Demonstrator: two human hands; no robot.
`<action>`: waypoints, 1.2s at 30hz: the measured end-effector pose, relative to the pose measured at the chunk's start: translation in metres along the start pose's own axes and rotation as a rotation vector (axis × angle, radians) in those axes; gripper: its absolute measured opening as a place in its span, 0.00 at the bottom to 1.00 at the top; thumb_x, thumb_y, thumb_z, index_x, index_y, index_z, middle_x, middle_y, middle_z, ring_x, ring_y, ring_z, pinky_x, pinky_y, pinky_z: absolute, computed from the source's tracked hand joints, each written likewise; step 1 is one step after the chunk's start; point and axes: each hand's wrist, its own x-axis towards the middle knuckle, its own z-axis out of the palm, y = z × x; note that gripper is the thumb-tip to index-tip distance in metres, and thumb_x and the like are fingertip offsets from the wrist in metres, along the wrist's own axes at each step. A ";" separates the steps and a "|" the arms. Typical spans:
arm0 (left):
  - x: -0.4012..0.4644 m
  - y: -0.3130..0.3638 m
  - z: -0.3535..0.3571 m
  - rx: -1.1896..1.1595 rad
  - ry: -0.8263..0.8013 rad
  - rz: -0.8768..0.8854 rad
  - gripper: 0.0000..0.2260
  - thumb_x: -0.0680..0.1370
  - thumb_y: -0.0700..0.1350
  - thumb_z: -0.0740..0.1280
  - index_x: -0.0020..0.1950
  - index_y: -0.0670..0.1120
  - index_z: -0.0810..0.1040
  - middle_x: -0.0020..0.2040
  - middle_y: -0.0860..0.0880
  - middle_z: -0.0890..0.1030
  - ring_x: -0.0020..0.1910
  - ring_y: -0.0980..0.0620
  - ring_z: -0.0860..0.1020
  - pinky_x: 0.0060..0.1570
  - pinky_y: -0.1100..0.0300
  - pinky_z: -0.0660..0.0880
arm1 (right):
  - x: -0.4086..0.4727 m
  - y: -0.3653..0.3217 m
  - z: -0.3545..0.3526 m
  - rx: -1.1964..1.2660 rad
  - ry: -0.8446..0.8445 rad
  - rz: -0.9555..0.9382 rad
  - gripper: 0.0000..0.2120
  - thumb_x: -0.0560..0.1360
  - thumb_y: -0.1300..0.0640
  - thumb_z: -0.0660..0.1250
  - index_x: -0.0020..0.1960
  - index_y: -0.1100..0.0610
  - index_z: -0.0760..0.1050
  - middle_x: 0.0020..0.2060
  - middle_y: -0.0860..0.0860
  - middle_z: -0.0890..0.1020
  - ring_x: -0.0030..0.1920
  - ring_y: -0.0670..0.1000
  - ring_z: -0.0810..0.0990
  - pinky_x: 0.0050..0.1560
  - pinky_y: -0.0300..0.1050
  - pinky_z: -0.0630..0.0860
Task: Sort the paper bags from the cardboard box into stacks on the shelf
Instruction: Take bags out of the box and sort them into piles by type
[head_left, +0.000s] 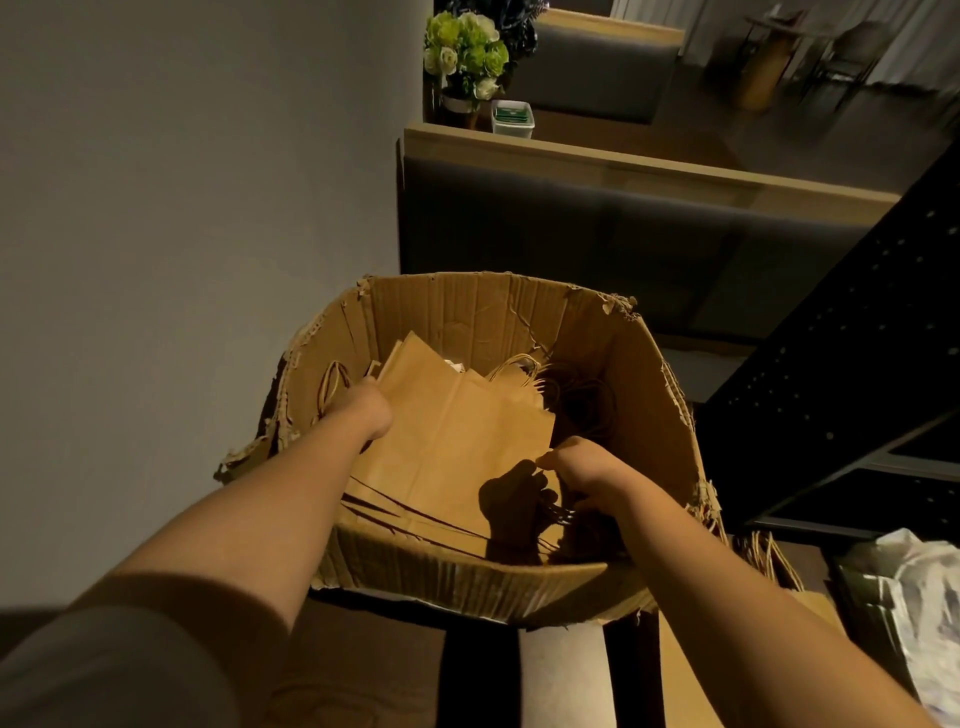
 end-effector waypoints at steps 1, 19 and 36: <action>0.002 0.000 0.001 -0.015 -0.016 0.002 0.21 0.81 0.37 0.55 0.74 0.42 0.61 0.67 0.37 0.71 0.64 0.37 0.72 0.61 0.48 0.72 | -0.001 -0.002 0.000 -0.011 0.000 -0.012 0.11 0.79 0.56 0.63 0.59 0.60 0.70 0.46 0.53 0.75 0.45 0.50 0.74 0.47 0.47 0.74; -0.019 0.008 -0.001 -0.330 -0.121 0.204 0.07 0.81 0.41 0.56 0.59 0.45 0.67 0.55 0.44 0.75 0.52 0.44 0.74 0.51 0.53 0.72 | -0.006 -0.001 0.000 -0.081 0.019 -0.057 0.05 0.79 0.58 0.63 0.49 0.59 0.73 0.53 0.63 0.80 0.43 0.52 0.75 0.47 0.51 0.76; -0.090 0.049 -0.102 0.051 0.228 0.951 0.13 0.82 0.47 0.59 0.67 0.56 0.69 0.55 0.59 0.75 0.53 0.58 0.74 0.50 0.61 0.72 | -0.053 -0.074 -0.046 0.055 0.443 -0.832 0.32 0.73 0.55 0.73 0.72 0.46 0.63 0.66 0.46 0.73 0.66 0.46 0.70 0.65 0.45 0.71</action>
